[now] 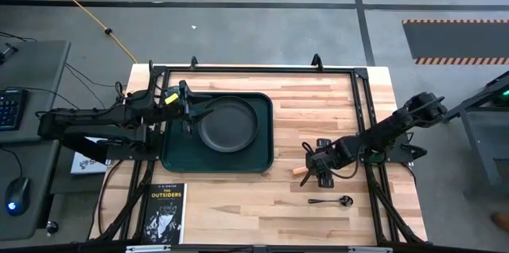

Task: Pick and place plate/cup/fork/spoon on tray
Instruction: Put the yellow fork on the black tray

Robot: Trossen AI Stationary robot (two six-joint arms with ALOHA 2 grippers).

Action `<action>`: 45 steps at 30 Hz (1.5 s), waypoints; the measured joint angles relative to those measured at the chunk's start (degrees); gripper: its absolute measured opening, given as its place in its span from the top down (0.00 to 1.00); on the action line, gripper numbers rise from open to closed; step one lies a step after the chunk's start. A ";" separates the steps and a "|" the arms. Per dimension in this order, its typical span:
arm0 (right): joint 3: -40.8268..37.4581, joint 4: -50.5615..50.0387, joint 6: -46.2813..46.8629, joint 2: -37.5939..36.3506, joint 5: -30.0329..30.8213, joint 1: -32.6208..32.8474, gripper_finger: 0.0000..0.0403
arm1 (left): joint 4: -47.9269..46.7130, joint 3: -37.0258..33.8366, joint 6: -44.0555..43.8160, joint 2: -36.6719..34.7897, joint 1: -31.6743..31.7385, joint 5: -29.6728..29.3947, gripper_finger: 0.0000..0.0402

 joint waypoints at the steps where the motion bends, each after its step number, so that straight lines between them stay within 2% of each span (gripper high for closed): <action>1: 0.00 0.04 -0.02 0.15 0.01 0.00 0.53 | 0.00 0.00 -0.01 0.00 0.00 -0.01 0.50; 5: 0.07 0.26 0.47 1.29 0.08 0.00 0.67 | -0.03 0.00 -0.36 0.00 0.00 -0.01 0.50; 8: 0.29 0.47 -0.31 2.52 -0.77 0.00 0.73 | -0.07 0.00 -0.36 0.00 0.00 0.00 0.50; 15: 1.10 0.11 -1.87 3.08 -1.04 0.00 0.84 | -0.02 0.00 -0.38 0.02 0.00 -0.01 0.50; 21: 5.62 -4.44 -6.48 3.40 0.69 -0.01 0.96 | 0.00 0.00 -0.41 0.00 0.00 0.00 0.50; 25: 10.32 -9.77 -10.94 3.40 3.73 -0.23 0.97 | 0.00 0.02 -0.43 0.00 0.00 0.00 0.50; 32: 21.17 -10.18 -29.57 3.35 5.46 -5.00 0.95 | 0.60 0.04 -0.45 0.01 0.00 0.00 0.50; 36: 27.91 -10.14 -43.18 4.60 9.94 -8.78 0.96 | 0.93 0.04 -0.40 0.01 0.00 0.00 0.50; 39: 33.57 -11.38 -52.19 8.44 11.89 -11.21 0.96 | 0.91 0.04 -0.06 0.02 0.01 -0.01 0.50; 45: 46.85 -19.52 -69.99 21.51 13.34 -14.10 0.96 | 0.87 0.04 -0.06 0.02 0.02 0.00 0.50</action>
